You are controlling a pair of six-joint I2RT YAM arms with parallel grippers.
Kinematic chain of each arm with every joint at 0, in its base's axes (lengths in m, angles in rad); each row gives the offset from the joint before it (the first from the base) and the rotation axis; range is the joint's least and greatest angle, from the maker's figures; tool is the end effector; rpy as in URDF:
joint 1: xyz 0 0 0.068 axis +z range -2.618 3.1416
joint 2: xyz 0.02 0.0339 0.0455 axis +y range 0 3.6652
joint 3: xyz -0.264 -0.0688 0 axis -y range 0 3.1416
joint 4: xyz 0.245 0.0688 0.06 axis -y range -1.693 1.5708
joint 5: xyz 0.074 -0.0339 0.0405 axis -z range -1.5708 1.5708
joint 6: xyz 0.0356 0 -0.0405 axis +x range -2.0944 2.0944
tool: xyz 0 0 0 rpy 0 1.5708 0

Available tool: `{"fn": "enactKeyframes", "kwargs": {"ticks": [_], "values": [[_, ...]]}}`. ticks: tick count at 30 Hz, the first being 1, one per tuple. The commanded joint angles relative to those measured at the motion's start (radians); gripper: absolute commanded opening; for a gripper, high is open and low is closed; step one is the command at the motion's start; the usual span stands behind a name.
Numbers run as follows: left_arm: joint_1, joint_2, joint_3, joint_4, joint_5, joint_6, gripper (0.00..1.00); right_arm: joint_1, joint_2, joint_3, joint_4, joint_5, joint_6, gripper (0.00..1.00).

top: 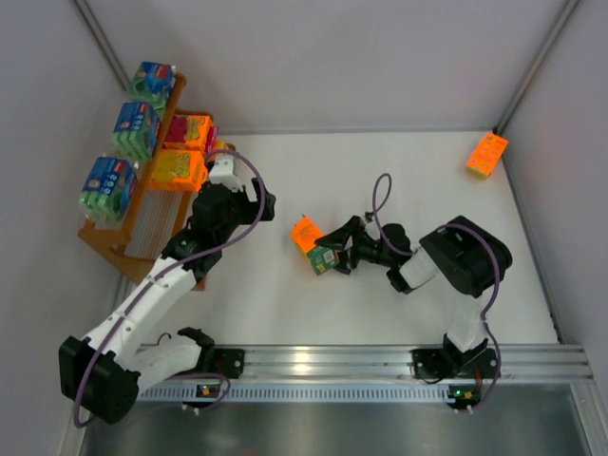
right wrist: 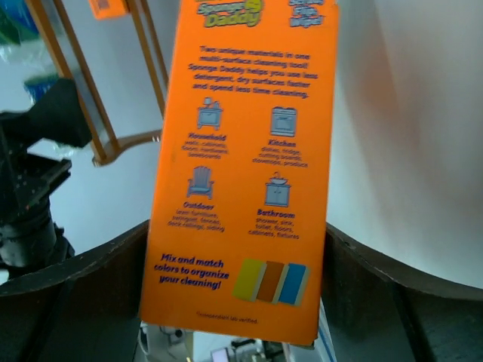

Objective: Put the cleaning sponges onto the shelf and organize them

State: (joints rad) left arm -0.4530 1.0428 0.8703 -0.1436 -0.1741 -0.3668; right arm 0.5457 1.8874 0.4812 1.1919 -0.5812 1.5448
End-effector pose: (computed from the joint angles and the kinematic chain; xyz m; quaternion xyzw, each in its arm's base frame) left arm 0.2206 -0.1005 0.3247 -0.0162 0.8080 -0.1685 0.5644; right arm 0.2488 0.1739 0.1105 0.1996 0.7410 0.6319 0.1086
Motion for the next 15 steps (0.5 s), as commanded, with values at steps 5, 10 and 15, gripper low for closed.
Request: {"fn": "enactKeyframes", "kwargs": {"ticks": [5, 10, 15], "values": [[0.002, 0.006, -0.051, -0.010, 0.044, -0.035, 0.98, 0.066, -0.124, 0.060, -0.106, 0.069, -0.275, 0.99], [0.002, 0.077, -0.051, -0.013, 0.070, -0.053, 0.98, 0.100, -0.356, 0.386, -1.186, 0.410, -0.771, 0.99], [0.002, 0.126, -0.070, -0.011, 0.064, -0.106, 0.98, 0.103, -0.454, 0.487, -1.460, 0.681, -1.003, 0.99]]}}
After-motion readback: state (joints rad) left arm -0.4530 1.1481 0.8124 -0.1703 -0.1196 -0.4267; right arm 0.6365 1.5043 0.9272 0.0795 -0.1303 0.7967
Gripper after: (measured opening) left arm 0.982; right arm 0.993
